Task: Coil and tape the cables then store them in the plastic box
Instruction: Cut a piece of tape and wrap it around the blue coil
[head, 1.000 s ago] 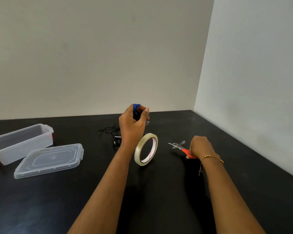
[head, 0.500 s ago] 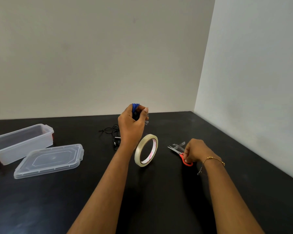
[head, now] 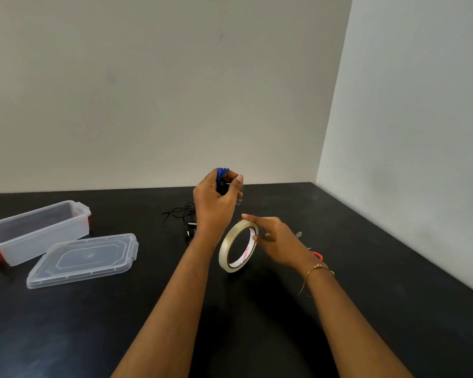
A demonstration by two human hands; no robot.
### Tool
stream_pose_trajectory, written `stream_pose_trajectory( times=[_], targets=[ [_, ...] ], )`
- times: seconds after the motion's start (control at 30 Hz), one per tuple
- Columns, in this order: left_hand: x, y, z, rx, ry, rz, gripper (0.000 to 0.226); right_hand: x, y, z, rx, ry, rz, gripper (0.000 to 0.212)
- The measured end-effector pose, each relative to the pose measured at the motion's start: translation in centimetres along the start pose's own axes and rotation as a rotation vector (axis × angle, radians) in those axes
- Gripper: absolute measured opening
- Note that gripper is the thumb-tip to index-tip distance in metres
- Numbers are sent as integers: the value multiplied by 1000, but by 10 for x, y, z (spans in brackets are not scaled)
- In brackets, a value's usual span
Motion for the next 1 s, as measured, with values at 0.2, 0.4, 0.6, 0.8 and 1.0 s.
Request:
stream_pose_trajectory(
  times=[0.2, 0.4, 0.6, 0.8, 1.0],
  targets=[
    [-4, -1, -1, -11, 3, 25, 14, 0, -40, 7, -264, -79, 93, 31],
    [3, 3, 2, 13, -23, -3, 16, -9, -37, 11, -243, -48, 359, 27],
    [11, 12, 2, 126, -70, -66, 7, -25, 1, 6, 69, 63, 446, 40],
    [0, 7, 11, 227, -78, -112, 4, 2, -32, 12, -262, 77, -174, 20],
    [-5, -31, 39, 200, -59, -235, 10, 67, -3, 19, -56, 66, -1045, 21]
  ],
)
Point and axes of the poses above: each hand's wrist, its own z-axis away from the middle knuckle, its own y-axis out of the palm, x = y × z, the point moved 10 cm from there along -z, towards the middle knuckle, and after that the axes turned 2 degrees about -x, right-handed, at the moved point
